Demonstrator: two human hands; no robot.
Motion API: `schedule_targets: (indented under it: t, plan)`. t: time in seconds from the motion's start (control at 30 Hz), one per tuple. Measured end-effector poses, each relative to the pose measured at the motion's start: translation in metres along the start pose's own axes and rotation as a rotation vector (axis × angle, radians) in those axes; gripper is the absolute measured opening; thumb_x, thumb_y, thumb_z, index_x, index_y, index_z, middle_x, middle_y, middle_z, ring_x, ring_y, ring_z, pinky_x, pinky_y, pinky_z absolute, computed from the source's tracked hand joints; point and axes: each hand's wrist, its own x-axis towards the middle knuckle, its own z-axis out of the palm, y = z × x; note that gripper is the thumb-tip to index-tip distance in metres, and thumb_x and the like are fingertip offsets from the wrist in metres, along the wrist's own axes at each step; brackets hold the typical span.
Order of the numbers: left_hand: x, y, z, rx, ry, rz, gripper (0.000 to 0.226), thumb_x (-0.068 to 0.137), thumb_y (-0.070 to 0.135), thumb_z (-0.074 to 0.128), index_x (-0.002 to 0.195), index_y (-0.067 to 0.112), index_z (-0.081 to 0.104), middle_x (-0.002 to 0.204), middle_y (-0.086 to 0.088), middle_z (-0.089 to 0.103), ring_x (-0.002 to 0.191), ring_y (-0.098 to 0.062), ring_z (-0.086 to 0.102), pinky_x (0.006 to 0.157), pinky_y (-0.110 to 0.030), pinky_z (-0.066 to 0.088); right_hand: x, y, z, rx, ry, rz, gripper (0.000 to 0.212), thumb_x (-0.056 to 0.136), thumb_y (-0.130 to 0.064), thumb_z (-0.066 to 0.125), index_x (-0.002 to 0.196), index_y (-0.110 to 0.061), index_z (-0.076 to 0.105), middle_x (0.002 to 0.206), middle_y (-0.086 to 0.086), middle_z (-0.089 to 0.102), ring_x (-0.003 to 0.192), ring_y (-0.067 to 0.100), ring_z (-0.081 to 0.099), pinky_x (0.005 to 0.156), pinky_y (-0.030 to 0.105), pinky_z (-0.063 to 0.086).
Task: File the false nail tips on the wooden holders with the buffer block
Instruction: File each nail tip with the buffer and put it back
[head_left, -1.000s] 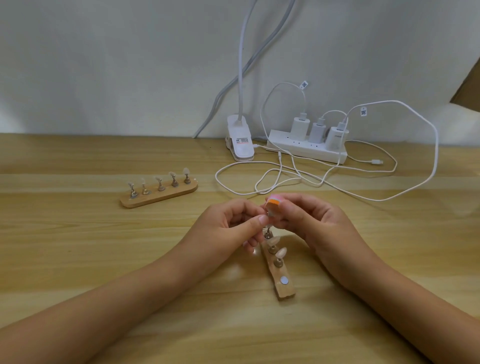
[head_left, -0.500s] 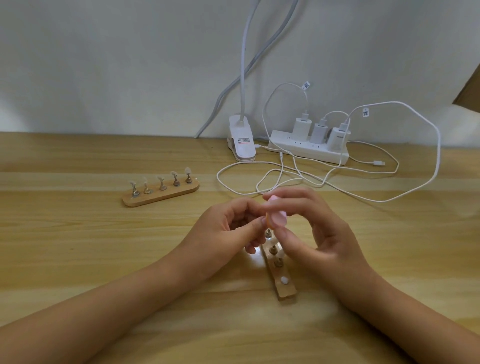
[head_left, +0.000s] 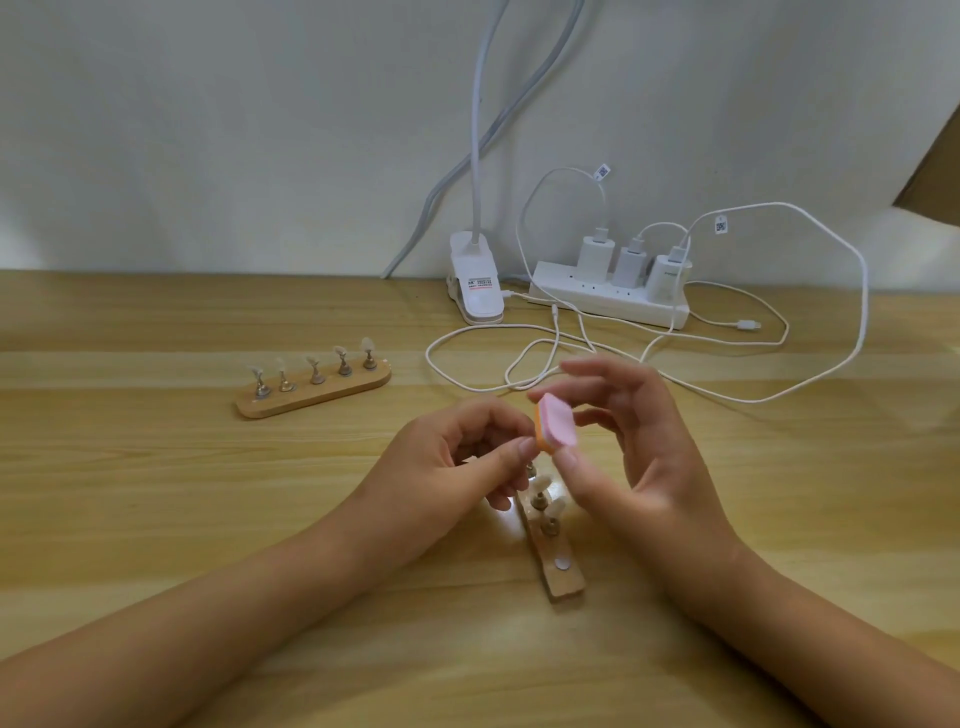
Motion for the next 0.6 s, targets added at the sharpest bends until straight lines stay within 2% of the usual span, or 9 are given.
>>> schedule_targets:
  t: [0.07, 0.17, 0.27, 0.4, 0.43, 0.53, 0.6]
  plan:
    - [0.0002, -0.0006, -0.0004, -0.004, 0.004, -0.002, 0.010, 0.084, 0.020, 0.064, 0.085, 0.028, 0.071, 0.068, 0.004, 0.065, 0.064, -0.007, 0.061, 0.058, -0.019, 0.050, 0.0002, -0.0011, 0.0032, -0.023, 0.002, 0.001, 0.027, 0.083, -0.021, 0.067, 0.108, -0.023, 0.057, 0.111, -0.004, 0.067, 0.114, 0.022, 0.063, 0.098, 0.049, 0.047]
    - [-0.0002, -0.0017, -0.0009, 0.013, 0.009, -0.005, 0.009, 0.084, 0.021, 0.065, 0.086, 0.026, 0.072, 0.072, -0.001, 0.067, 0.067, -0.008, 0.063, 0.060, -0.020, 0.051, 0.0025, 0.0021, -0.0013, -0.017, 0.027, 0.068, 0.019, 0.083, -0.016, 0.069, 0.098, -0.019, 0.059, 0.108, -0.005, 0.069, 0.112, 0.018, 0.063, 0.100, 0.055, 0.045]
    - [-0.0007, -0.0014, -0.0005, 0.055, 0.000, 0.006, 0.013, 0.085, 0.023, 0.064, 0.093, 0.028, 0.072, 0.076, 0.001, 0.069, 0.070, -0.007, 0.065, 0.061, -0.018, 0.050, -0.0006, -0.0032, 0.0001, -0.074, -0.017, -0.054, 0.019, 0.083, -0.018, 0.066, 0.100, -0.020, 0.058, 0.108, -0.005, 0.067, 0.113, 0.023, 0.062, 0.098, 0.054, 0.046]
    - [-0.0002, -0.0029, -0.0020, 0.068, 0.018, -0.002, 0.010, 0.084, 0.027, 0.067, 0.093, 0.027, 0.072, 0.076, -0.001, 0.070, 0.072, -0.009, 0.066, 0.063, -0.018, 0.050, 0.0018, 0.0018, -0.0030, -0.017, 0.007, 0.058, 0.017, 0.083, -0.017, 0.069, 0.097, -0.019, 0.059, 0.108, -0.005, 0.069, 0.114, 0.020, 0.063, 0.101, 0.055, 0.044]
    - [-0.0004, -0.0030, -0.0020, 0.070, 0.019, 0.003, 0.010, 0.084, 0.031, 0.069, 0.092, 0.028, 0.072, 0.076, -0.001, 0.070, 0.072, -0.010, 0.066, 0.063, -0.019, 0.051, 0.0021, 0.0019, -0.0036, -0.007, 0.010, 0.054, 0.016, 0.084, -0.017, 0.069, 0.097, -0.018, 0.059, 0.108, -0.004, 0.069, 0.114, 0.020, 0.063, 0.101, 0.055, 0.044]
    - [-0.0015, -0.0023, -0.0016, 0.078, 0.011, 0.021, 0.017, 0.083, 0.038, 0.067, 0.096, 0.029, 0.073, 0.078, -0.002, 0.071, 0.069, -0.009, 0.063, 0.064, -0.021, 0.051, -0.0020, -0.0023, 0.0003, -0.089, -0.025, -0.111, 0.018, 0.084, -0.015, 0.068, 0.100, -0.017, 0.059, 0.111, -0.001, 0.067, 0.113, 0.027, 0.063, 0.098, 0.049, 0.047]
    - [-0.0012, -0.0028, -0.0025, 0.070, 0.016, 0.013, 0.013, 0.086, 0.032, 0.068, 0.096, 0.026, 0.073, 0.077, -0.002, 0.070, 0.070, -0.009, 0.063, 0.064, -0.019, 0.051, -0.0008, -0.0004, 0.0002, -0.095, -0.008, -0.074, 0.019, 0.084, -0.015, 0.070, 0.100, -0.018, 0.059, 0.111, -0.003, 0.067, 0.114, 0.026, 0.062, 0.098, 0.052, 0.046]
